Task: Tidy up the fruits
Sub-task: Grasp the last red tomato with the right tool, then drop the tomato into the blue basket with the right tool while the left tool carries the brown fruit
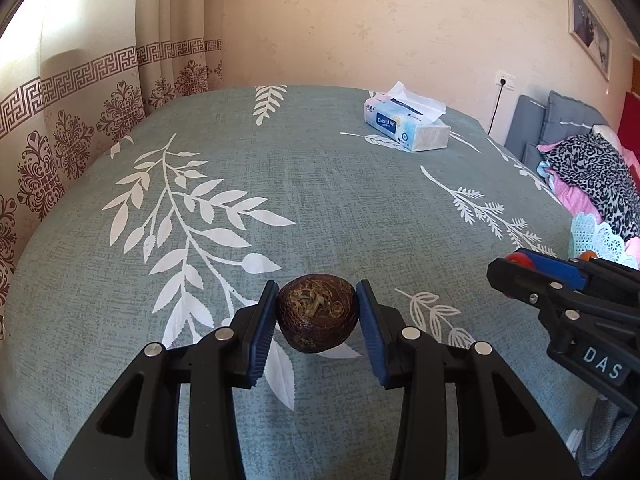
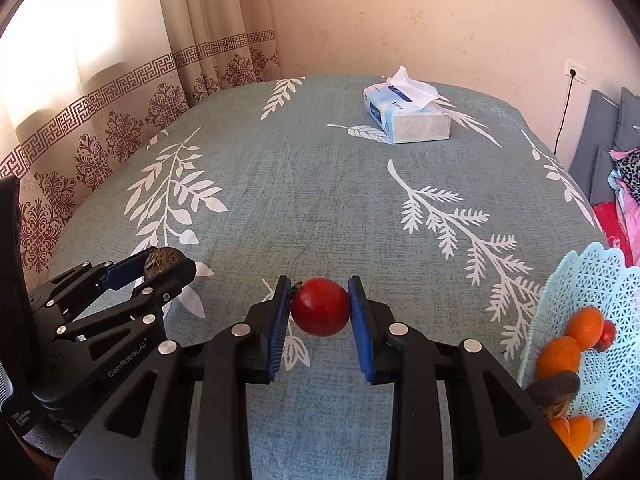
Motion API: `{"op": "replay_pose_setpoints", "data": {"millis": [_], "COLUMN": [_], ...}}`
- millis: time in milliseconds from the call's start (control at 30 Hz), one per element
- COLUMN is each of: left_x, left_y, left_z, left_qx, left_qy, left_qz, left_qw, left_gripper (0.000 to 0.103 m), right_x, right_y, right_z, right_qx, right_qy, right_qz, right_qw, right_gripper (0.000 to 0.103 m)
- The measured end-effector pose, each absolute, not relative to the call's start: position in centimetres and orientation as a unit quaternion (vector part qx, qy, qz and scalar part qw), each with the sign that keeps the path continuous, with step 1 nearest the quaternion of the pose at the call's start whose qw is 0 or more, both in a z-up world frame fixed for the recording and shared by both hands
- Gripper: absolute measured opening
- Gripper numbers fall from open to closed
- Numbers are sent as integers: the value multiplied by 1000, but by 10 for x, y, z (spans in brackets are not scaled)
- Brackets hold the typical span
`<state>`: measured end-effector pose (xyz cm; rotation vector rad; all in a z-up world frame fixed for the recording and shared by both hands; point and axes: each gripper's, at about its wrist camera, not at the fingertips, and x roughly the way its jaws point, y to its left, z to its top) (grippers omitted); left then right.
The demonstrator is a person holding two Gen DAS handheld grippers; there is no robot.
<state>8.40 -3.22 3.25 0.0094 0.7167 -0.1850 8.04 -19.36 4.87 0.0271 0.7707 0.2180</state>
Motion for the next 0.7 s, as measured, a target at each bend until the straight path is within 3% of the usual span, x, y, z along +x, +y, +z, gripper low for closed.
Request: {"op": "replay_pose_setpoints", "data": {"millis": [700], "left_x": [51], "left_y": [-65], "left_z": [35], "left_qx": [38], "left_qy": [342], "left_qz": [-137], "left_qw": [929], "left_gripper": [40], "right_x": [18], "right_y": [-256], "right_z": [80], "right_qx": [65], "right_qy": [328], "right_qz": [48], "right_qw": [941], "right_gripper": [30]}}
